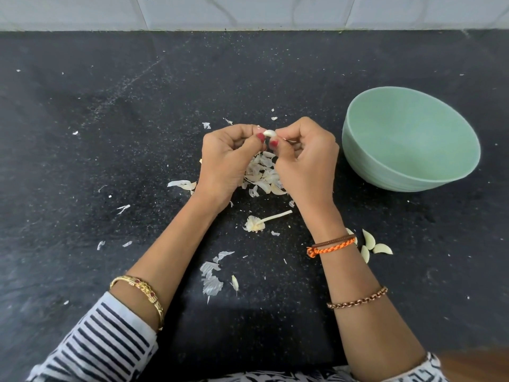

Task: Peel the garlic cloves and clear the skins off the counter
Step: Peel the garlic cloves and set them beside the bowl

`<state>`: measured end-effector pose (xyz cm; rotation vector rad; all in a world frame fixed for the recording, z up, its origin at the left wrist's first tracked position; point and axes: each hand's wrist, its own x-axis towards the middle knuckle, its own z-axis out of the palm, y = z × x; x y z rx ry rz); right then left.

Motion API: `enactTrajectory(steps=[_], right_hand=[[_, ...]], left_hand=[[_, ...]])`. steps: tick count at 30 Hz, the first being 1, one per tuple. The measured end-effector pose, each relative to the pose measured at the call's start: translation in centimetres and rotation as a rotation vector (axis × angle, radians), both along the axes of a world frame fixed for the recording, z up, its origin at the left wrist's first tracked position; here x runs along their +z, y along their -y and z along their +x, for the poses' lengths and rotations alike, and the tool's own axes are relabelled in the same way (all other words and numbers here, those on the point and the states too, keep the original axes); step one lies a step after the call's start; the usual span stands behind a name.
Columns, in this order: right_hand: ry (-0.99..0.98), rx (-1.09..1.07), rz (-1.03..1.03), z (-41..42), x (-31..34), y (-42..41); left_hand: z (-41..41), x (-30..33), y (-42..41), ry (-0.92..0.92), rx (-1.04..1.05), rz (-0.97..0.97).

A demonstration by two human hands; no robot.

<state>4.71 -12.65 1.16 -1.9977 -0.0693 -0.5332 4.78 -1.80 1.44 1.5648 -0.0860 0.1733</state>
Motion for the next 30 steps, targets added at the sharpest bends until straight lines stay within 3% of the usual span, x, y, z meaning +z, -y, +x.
enactTrajectory(steps=[4,8,13,22,28,30], right_hand=[[-0.160,0.054,0.155,-0.2,0.6,0.1],[-0.347,0.105,0.304,-0.6,1.5,0.1],[-0.482,0.161,0.438,-0.5,2.2,0.2],[-0.469,0.270,0.595,-0.5,2.6,1.2],[-0.367,0.125,0.487,-0.4,2.0,1.1],[-0.334,0.089,0.434,-0.4,1.8,1.0]], left_hand=[[-0.1,0.1,0.2,0.038,0.039,0.014],[0.1,-0.7,0.0,0.169,0.170,0.247],[0.6,-1.5,-0.5,0.465,0.262,0.505],[1.2,-1.0,-1.2,0.157,0.268,0.138],[0.8,-1.8,-0.6,0.226,0.147,0.389],[1.0,-2.1,-0.7,0.224,0.085,0.395]])
